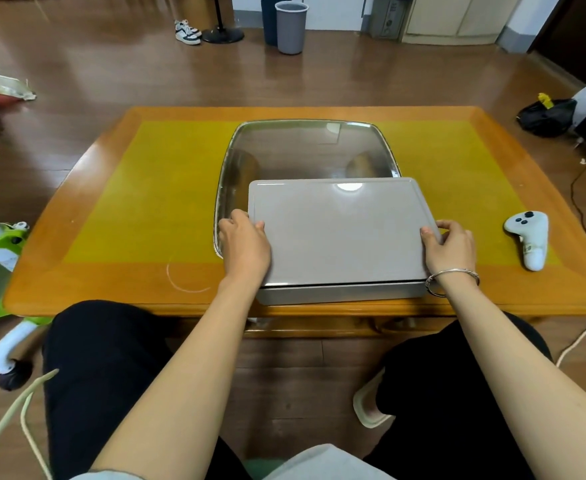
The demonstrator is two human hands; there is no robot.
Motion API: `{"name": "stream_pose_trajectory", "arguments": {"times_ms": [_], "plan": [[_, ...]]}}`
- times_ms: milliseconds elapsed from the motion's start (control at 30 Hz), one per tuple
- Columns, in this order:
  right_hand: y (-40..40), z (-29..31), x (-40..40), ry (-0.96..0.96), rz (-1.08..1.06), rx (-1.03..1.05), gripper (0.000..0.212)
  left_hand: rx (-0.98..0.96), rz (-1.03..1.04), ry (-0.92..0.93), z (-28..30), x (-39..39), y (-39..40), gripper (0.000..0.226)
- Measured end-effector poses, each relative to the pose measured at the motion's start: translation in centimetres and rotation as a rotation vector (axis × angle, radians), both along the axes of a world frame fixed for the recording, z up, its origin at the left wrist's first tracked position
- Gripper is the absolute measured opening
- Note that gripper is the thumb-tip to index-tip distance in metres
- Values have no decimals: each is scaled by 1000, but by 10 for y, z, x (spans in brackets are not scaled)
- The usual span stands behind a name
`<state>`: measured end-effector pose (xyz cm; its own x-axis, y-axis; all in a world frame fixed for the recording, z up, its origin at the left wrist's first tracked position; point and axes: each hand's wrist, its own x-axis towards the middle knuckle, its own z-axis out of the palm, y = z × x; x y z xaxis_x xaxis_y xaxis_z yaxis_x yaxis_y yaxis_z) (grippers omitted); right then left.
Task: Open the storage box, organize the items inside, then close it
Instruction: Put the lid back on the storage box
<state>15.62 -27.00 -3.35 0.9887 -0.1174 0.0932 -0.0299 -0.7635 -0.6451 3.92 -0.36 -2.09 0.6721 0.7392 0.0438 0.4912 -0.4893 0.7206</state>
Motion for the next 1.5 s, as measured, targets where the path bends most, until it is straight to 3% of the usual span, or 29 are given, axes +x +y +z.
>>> {"name": "stream_pose_trajectory", "arguments": {"times_ms": [567,800,1033,1500], "plan": [[-1,-10,3,-10,41,72,38,108,-18,79,-11,3,-3,31],[2,-18,-3,-26,-9,111,38,80,-143,187,-23,-3,-13,54],[23,-17,11,-45,-34,127,37,191,-156,219,-19,19,9,51],[57,-14,59,-56,1,63,34,225,-197,201,-16,70,53,47]]}}
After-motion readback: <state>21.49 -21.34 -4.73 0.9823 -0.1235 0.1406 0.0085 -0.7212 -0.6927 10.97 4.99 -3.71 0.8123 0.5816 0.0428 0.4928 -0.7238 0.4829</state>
